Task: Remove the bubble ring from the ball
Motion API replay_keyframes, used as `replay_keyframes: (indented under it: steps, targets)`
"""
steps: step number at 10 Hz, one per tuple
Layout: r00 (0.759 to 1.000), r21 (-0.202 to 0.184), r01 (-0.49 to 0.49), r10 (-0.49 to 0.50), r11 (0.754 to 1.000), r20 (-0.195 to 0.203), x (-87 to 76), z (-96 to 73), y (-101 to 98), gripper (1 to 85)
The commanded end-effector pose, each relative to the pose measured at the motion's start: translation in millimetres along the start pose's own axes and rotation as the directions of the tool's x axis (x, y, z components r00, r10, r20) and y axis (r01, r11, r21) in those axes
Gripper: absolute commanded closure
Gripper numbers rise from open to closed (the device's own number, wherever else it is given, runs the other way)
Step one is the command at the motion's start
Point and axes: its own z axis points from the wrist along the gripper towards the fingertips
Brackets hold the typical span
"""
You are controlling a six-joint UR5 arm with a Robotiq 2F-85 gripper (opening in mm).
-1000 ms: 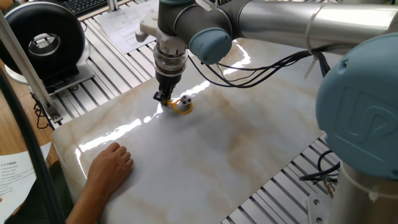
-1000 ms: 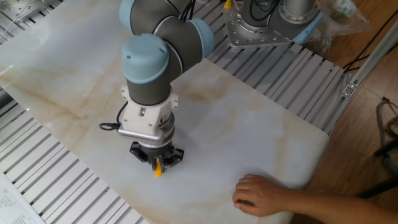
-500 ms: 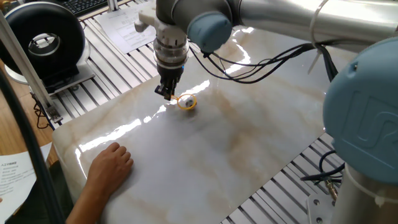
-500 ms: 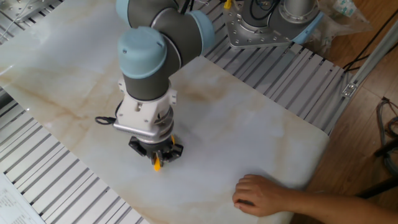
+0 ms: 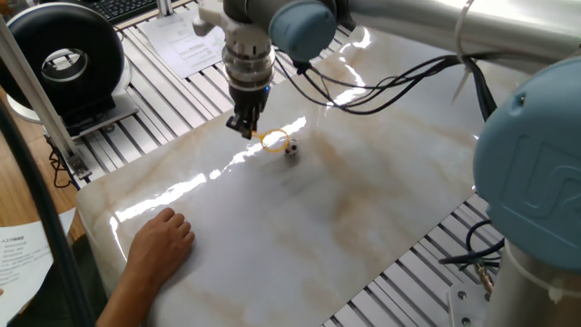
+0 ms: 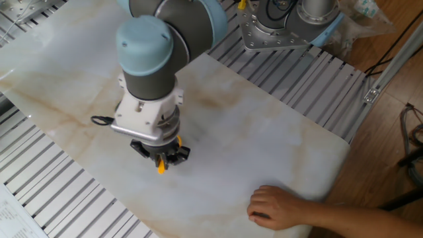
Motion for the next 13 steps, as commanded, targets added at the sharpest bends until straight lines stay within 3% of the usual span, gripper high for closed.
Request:
replay_keyframes:
  steps: [1,2,3,5,9,12,13]
  targets:
    - [1.000,-0.001,-0.008,0.008,1.000,0.002,-2.1,-8.3,-11.1,84.3]
    - [1.000,0.028,0.016,-0.016,0.999,0.000,-2.4,-8.8,-21.1,84.3]
    - [0.997,0.075,0.081,-0.080,0.994,-0.014,-1.4,-11.0,-45.3,84.3]
    - [0.987,0.071,0.159,-0.159,0.985,0.002,-3.3,-9.6,-70.1,84.3]
    - [0.955,0.069,0.275,-0.281,0.959,0.092,-30.0,12.0,-69.2,84.3]
    - [0.935,0.081,0.340,-0.346,0.937,0.077,-32.4,23.4,-71.9,83.3]
    - [0.926,0.091,0.364,-0.371,0.927,0.066,-31.7,26.4,-75.0,73.7]
